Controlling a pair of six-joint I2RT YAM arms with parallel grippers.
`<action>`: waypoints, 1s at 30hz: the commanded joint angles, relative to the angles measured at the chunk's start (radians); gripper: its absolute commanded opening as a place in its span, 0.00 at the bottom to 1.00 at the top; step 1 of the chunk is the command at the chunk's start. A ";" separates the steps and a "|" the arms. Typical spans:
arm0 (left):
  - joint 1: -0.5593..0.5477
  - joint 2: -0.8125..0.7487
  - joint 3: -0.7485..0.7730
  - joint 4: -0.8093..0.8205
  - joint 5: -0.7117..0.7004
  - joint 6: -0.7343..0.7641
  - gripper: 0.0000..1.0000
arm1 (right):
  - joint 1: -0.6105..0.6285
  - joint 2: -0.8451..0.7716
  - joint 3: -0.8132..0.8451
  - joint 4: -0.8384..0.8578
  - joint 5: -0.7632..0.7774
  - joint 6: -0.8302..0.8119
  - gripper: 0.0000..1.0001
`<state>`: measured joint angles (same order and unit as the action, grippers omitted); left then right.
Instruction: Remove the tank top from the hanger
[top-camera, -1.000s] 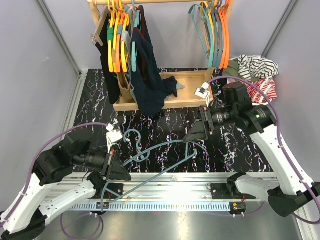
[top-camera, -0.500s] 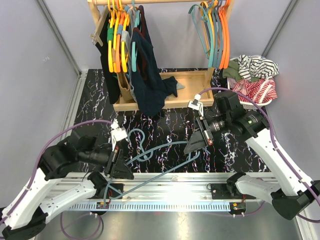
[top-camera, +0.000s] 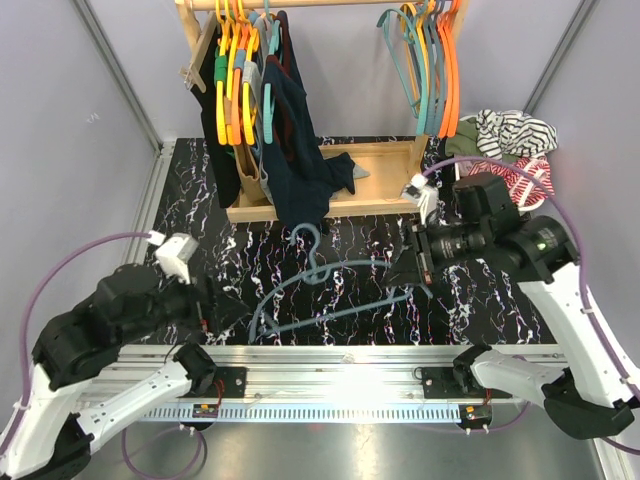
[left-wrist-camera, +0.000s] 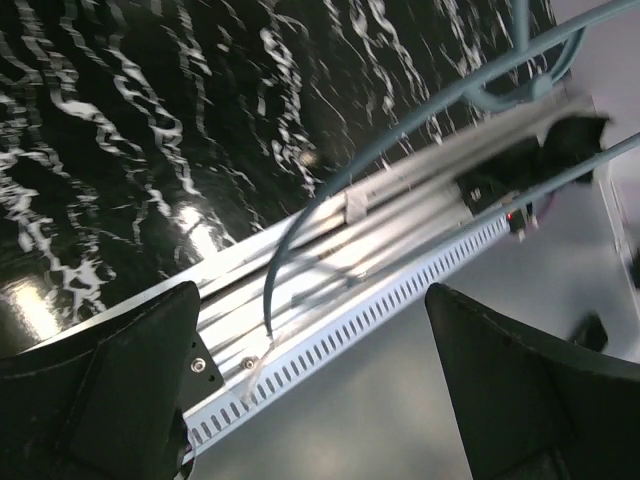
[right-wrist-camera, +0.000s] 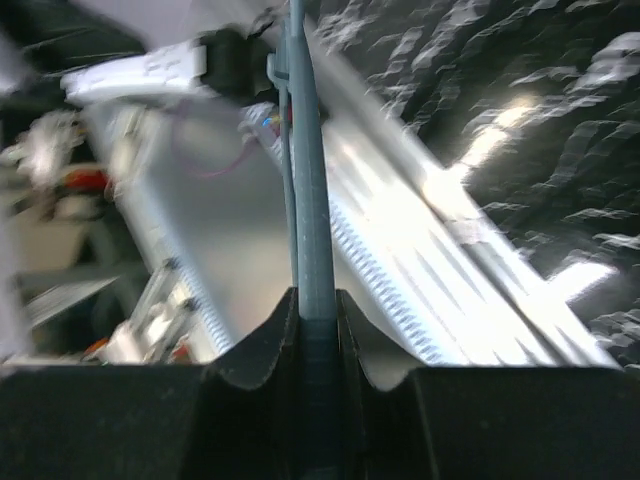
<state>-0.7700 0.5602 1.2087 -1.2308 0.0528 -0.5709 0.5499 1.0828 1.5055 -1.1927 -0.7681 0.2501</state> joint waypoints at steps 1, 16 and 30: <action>0.001 -0.071 -0.017 -0.016 -0.240 -0.101 0.99 | 0.005 0.006 0.178 -0.081 0.429 -0.043 0.00; 0.001 -0.134 -0.113 0.090 -0.166 -0.182 0.99 | 0.005 0.095 0.234 0.814 1.111 -0.176 0.00; 0.001 -0.157 -0.112 0.083 -0.168 -0.210 0.99 | 0.005 0.411 0.448 0.901 1.317 -0.120 0.00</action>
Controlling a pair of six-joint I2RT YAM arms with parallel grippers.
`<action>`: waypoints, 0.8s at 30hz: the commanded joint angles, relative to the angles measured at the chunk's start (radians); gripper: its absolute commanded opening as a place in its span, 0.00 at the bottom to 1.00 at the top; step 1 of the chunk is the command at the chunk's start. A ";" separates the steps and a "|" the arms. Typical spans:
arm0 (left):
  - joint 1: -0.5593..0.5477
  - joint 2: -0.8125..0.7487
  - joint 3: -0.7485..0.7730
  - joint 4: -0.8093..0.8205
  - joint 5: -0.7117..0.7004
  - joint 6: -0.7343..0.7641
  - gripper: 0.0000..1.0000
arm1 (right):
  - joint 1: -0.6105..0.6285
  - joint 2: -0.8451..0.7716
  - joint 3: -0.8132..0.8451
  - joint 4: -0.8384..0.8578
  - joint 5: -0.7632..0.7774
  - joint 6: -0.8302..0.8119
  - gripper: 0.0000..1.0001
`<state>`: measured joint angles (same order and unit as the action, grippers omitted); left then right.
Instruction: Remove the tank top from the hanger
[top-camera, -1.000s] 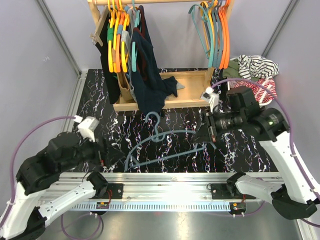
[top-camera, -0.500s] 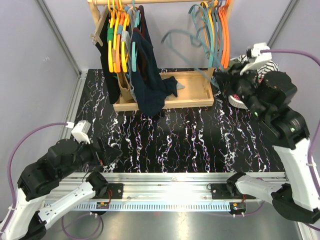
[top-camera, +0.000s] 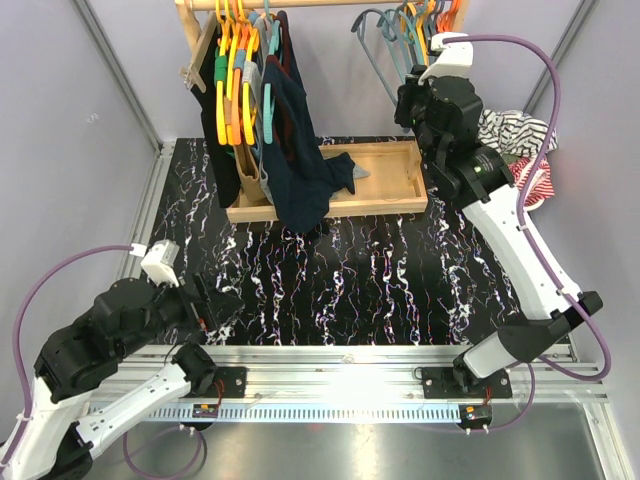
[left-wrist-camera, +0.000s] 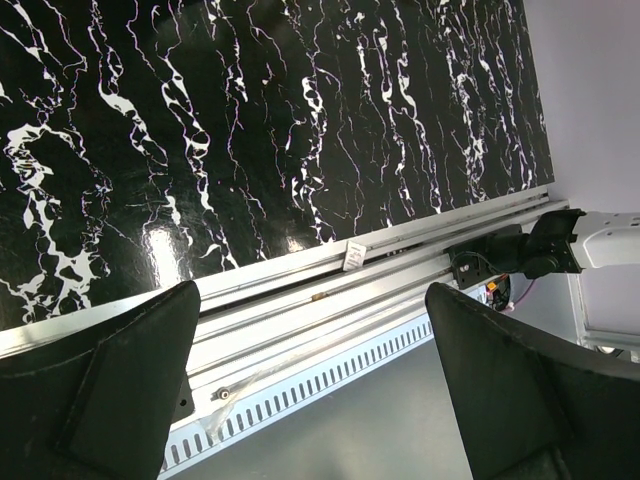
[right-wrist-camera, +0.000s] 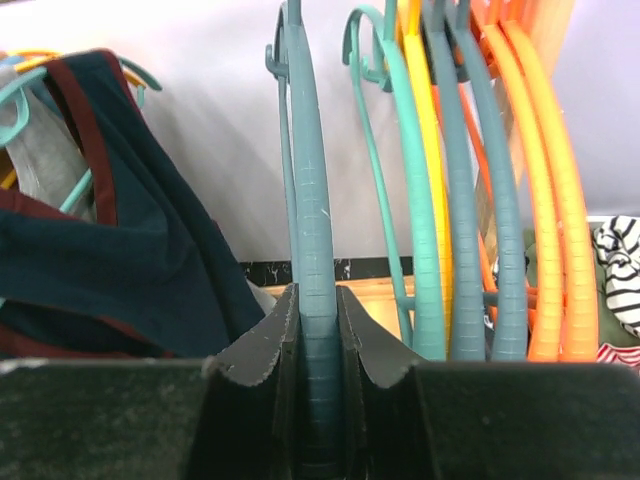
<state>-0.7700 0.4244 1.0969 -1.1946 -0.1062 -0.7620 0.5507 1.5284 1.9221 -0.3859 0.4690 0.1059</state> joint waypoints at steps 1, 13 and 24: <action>0.001 -0.022 -0.002 0.047 -0.009 -0.019 0.99 | 0.005 -0.036 0.025 0.119 0.080 0.026 0.00; 0.001 -0.027 0.001 0.041 0.000 -0.011 0.99 | -0.011 0.159 0.305 -0.235 0.076 0.112 0.00; 0.001 -0.030 0.014 0.052 0.007 -0.007 0.99 | -0.011 0.050 0.238 -0.334 0.020 0.178 0.19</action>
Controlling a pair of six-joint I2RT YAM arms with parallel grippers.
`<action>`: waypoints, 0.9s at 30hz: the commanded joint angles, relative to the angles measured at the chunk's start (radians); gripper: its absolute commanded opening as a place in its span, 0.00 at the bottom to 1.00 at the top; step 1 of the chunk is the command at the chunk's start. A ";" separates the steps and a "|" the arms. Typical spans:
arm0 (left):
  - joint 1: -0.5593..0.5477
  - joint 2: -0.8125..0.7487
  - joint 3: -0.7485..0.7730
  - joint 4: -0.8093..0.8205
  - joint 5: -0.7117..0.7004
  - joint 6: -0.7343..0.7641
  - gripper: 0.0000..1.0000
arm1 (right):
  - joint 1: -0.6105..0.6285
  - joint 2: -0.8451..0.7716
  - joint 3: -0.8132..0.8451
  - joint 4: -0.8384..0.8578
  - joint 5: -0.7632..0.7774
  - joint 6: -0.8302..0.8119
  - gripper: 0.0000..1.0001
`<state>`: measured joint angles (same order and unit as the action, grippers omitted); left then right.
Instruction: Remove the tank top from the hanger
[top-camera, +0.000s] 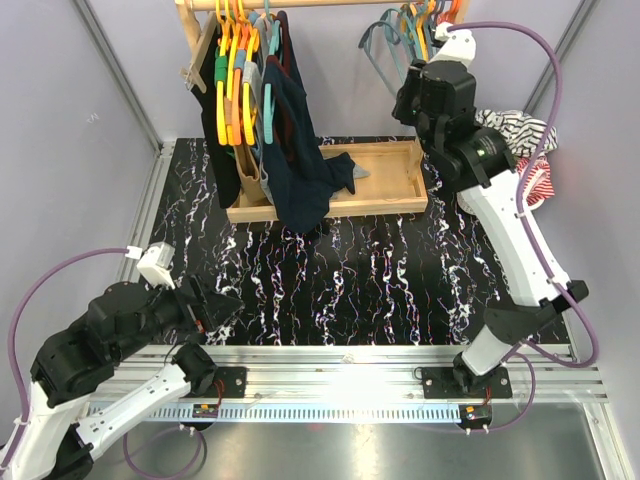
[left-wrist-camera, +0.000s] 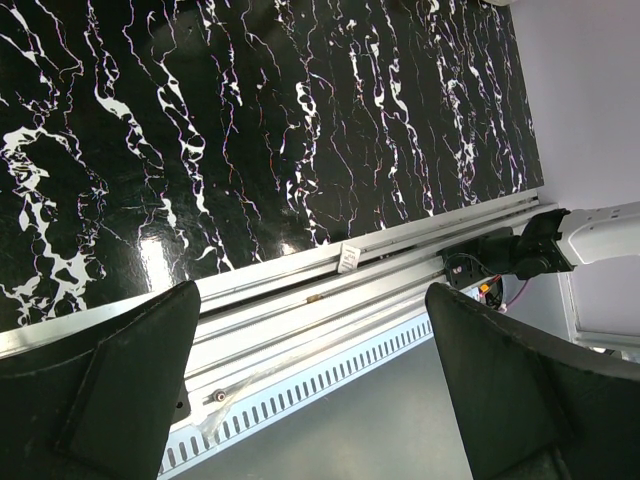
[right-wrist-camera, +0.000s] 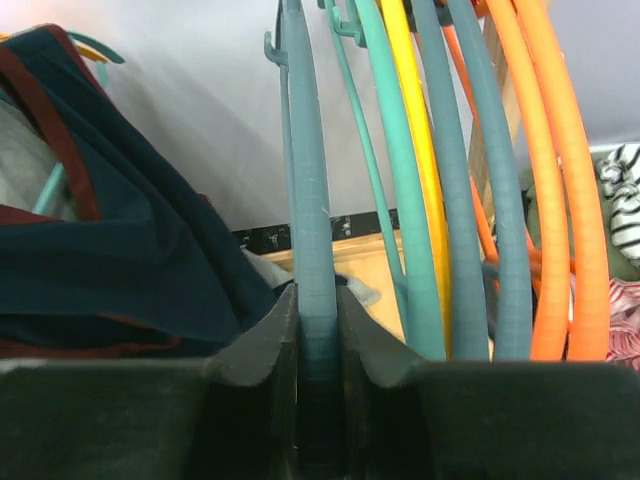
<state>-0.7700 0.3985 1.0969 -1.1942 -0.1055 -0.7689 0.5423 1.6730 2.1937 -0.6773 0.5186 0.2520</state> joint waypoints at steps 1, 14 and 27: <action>0.001 -0.003 0.017 0.051 0.007 0.003 0.99 | -0.002 -0.122 -0.041 -0.059 -0.044 0.032 0.43; 0.001 0.051 0.055 0.097 0.018 0.042 0.99 | 0.071 -0.387 -0.360 -0.254 -0.852 0.125 1.00; 0.001 0.056 0.046 0.111 0.041 0.031 0.99 | 0.257 0.140 0.247 -0.176 -0.654 0.090 1.00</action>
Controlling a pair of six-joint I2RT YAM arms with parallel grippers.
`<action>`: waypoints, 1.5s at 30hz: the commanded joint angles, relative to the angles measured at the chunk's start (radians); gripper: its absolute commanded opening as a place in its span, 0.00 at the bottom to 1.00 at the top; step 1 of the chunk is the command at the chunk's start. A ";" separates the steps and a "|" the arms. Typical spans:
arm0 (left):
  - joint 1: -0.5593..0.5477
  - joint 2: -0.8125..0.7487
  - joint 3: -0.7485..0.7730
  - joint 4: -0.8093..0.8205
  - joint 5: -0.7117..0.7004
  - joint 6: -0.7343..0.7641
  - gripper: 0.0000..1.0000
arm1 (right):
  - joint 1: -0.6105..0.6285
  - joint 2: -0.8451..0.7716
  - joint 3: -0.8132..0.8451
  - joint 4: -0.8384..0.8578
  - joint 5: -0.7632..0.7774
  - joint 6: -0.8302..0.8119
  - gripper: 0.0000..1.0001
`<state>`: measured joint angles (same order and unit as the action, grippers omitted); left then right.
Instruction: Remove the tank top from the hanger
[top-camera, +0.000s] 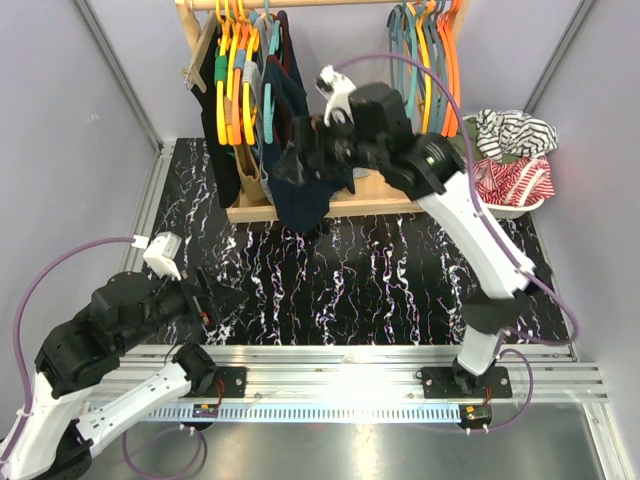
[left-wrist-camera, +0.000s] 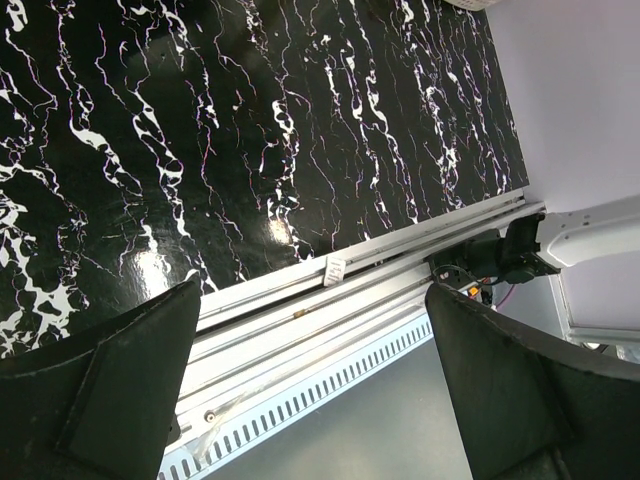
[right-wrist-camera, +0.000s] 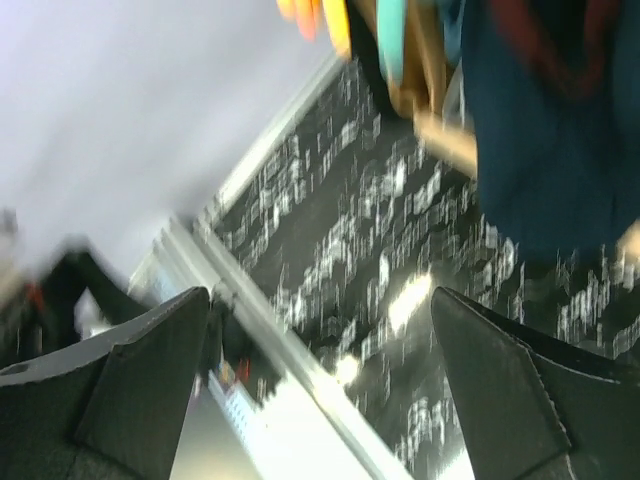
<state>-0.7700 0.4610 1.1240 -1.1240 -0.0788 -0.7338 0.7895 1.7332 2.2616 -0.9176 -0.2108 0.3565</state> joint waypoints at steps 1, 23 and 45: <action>0.001 -0.015 0.016 0.040 0.016 -0.004 0.99 | 0.011 0.113 0.218 0.074 0.102 -0.011 1.00; 0.001 -0.073 0.010 -0.003 -0.024 -0.035 0.99 | 0.017 0.399 0.432 0.252 0.723 -0.004 0.98; 0.001 -0.114 0.008 -0.002 -0.030 -0.059 0.99 | -0.045 0.247 0.328 0.308 0.555 -0.263 0.00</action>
<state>-0.7700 0.3603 1.1206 -1.1584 -0.0929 -0.7811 0.7776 2.0941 2.6255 -0.7219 0.4046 0.0864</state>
